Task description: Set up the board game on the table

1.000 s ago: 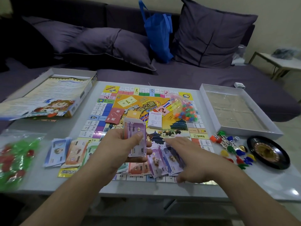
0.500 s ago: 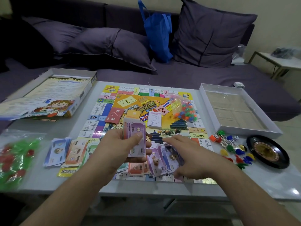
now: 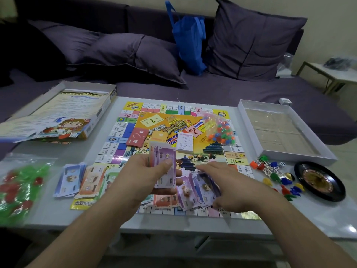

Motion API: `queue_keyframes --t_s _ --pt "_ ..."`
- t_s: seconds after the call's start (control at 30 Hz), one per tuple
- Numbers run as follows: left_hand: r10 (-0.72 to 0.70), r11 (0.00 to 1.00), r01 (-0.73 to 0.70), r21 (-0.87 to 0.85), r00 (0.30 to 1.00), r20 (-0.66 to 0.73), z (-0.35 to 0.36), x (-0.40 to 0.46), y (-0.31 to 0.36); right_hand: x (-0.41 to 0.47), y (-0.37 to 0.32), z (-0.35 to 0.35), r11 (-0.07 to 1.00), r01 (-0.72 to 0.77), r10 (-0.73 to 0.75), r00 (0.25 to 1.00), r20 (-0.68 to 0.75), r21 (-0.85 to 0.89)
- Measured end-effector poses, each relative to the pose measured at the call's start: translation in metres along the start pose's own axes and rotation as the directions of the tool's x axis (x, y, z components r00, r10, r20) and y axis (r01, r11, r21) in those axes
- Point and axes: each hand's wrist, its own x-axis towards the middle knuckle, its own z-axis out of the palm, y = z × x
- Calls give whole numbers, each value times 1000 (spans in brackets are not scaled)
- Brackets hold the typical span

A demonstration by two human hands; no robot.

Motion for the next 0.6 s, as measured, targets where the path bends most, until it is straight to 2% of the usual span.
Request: queue_keyframes --t_s 0.1,0.17,0.23,0.33,0.47,0.6 --pt "-17 1000 17 -15 1000 25 1 -1 1 -4 -3 -4 998 7 -6 1000 -13 58" --pt "-22 1000 23 -16 999 49 2 -3 1 -7 -6 -6 972 54 -42 997 -60 227" --pt "-22 1000 22 -2 996 90 4 -4 -1 -8 -13 -3 873 152 -87 983 -161 464" --pt "-22 999 17 41 990 138 7 -7 -4 -6 -31 4 660 233 -14 954 -298 714" --pt "-40 999 46 -20 972 231 9 -7 -3 -3 -40 8 606 279 119 894 -432 745" --pt "-45 995 61 -75 979 201 7 -5 -1 -2 -31 4 525 286 164 890 -425 802"
